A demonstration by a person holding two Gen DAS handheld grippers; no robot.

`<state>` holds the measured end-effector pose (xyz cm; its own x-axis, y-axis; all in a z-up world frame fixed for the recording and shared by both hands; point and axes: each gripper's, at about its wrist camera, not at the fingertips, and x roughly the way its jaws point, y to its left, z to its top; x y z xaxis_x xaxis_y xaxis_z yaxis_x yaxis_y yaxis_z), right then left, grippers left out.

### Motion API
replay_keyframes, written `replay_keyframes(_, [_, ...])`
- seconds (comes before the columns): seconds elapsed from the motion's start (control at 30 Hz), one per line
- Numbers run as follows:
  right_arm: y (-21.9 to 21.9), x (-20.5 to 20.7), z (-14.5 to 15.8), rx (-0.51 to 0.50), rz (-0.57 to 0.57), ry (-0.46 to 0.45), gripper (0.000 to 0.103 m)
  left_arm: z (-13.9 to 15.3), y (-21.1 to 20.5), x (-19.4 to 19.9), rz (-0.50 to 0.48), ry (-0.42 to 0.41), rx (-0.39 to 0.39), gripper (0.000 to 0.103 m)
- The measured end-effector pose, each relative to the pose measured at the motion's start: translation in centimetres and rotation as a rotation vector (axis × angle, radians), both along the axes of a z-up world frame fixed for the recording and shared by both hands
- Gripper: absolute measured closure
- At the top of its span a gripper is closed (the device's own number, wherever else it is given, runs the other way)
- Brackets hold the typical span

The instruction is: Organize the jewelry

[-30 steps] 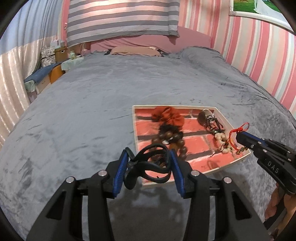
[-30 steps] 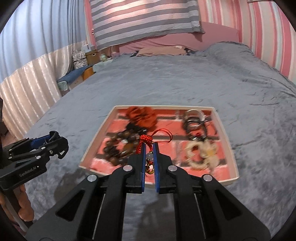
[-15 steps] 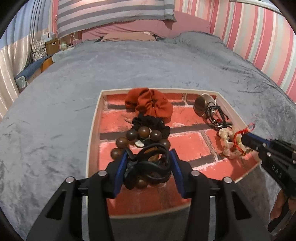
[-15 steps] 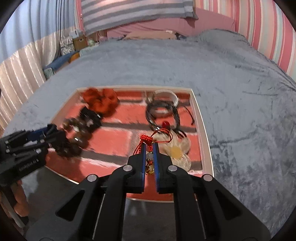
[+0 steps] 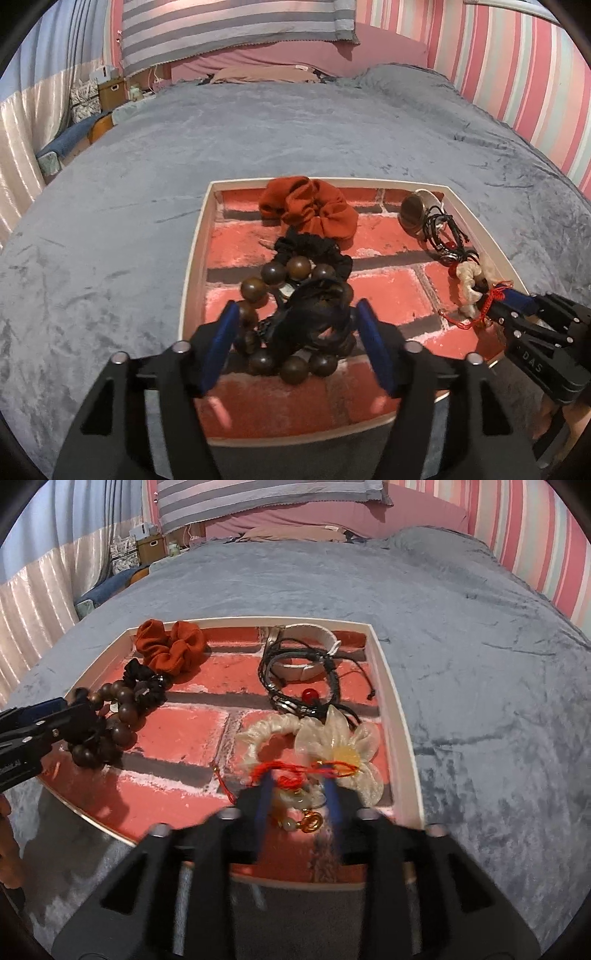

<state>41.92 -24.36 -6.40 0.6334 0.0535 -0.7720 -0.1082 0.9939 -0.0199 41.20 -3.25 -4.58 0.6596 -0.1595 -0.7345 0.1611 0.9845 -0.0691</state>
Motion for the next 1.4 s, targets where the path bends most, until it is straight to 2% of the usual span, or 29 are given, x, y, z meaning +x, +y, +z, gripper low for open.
replay_keyframes(0.1, [-0.3, -0.7, 1.0, 0.009, -0.005, -0.009, 0.058, 0.9, 0.4, -0.6, 0.002, 0.000, -0.021, 0.034])
replay_keyframes(0.17, [-0.8, -1.2, 2.0, 0.030, -0.014, -0.018, 0.048, 1.7, 0.7, -1.3, 0.001, -0.006, -0.030, 0.030])
replay_keyframes(0.2, [-0.9, -1.4, 2.3, 0.041, -0.015, -0.021, 0.039, 2.0, 0.8, -1.6, 0.001, -0.009, -0.030, 0.030])
replay_keyframes(0.27, [-1.3, -2.2, 3.3, 0.073, -0.013, -0.038, 0.032, 2.9, 1.2, -2.6, 0.000, -0.016, -0.036, 0.028])
replay_keyframes(0.3, [-1.4, -2.5, 3.8, 0.089, -0.008, -0.041, 0.026, 3.2, 1.3, -2.9, 0.000, -0.019, -0.041, 0.019])
replay_keyframes(0.47, [-1.4, -4.5, 5.2, 0.101, -0.013, -0.063, 0.016, 5.1, 2.6, -6.1, 0.009, -0.060, -0.043, 0.016])
replay_keyframes(0.6, [-1.2, -7.6, 6.0, 0.093, -0.021, -0.135, 0.005, 6.0, 3.7, -9.5, 0.019, -0.111, -0.025, 0.012])
replay_keyframes(0.87, [-0.1, -15.9, 7.1, 0.061, -0.022, -0.289, 0.004, 7.0, 4.8, -17.6, 0.026, -0.201, -0.039, 0.008])
replay_keyframes(0.97, [0.6, -19.1, 7.4, 0.045, -0.020, -0.336, 0.004, 7.1, 4.6, -20.2, 0.028, -0.221, -0.015, 0.008])
replay_keyframes(1.13, [0.4, -23.3, 7.5, 0.068, -0.041, -0.360, 0.004, 6.9, 4.1, -24.7, 0.033, -0.276, 0.034, 0.008])
replay_keyframes(1.27, [0.1, -25.9, 7.7, 0.087, -0.063, -0.387, 0.004, 6.8, 4.5, -27.4, 0.061, -0.304, 0.017, 0.008])
replay_keyframes(1.4, [-0.1, -27.6, 7.8, 0.073, -0.097, -0.416, 0.004, 6.7, 5.6, -28.5, 0.101, -0.306, -0.018, 0.008])
